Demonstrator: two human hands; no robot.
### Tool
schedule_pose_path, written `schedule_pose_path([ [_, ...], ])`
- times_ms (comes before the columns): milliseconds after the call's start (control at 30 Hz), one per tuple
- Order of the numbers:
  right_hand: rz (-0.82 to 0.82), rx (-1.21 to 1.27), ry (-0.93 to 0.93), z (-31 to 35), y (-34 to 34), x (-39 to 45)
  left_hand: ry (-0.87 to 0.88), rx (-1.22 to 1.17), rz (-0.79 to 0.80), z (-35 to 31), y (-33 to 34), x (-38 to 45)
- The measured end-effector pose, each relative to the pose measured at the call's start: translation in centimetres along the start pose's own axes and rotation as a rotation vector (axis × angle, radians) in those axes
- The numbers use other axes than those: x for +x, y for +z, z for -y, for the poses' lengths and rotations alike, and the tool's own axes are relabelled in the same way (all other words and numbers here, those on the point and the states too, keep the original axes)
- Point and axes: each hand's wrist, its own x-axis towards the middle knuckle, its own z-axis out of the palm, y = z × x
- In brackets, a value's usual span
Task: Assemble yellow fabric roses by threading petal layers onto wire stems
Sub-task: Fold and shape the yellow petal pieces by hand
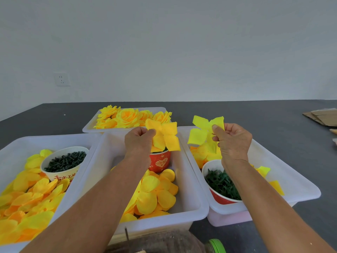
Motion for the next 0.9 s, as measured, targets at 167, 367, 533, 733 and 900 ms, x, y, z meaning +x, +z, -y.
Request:
schedule_pose_path([
  [167, -0.138, -0.059, 0.114, -0.3, -0.6, 0.8, 0.012, 0.011, 0.045, -0.1, 0.0, -0.2],
  [367, -0.21, -0.082, 0.236, -0.7, -0.9, 1.4, 0.038, 0.033, 0.087, -0.2, 0.1, -0.6],
  [533, -0.127, -0.353, 0.147, -1.3, -0.7, 1.5, 0.044, 0.017, 0.123, -0.3, 0.1, -0.7],
  [733, -0.041, -0.697, 0.053, -1.7, -0.2, 1.2, 0.066, -0.008, 0.25, -0.3, 0.1, -1.2],
  [900, 0.031, -0.777, 0.088, -1.7, 0.0, 1.0, 0.065, -0.01, 0.292, -0.5, 0.1, -1.3],
])
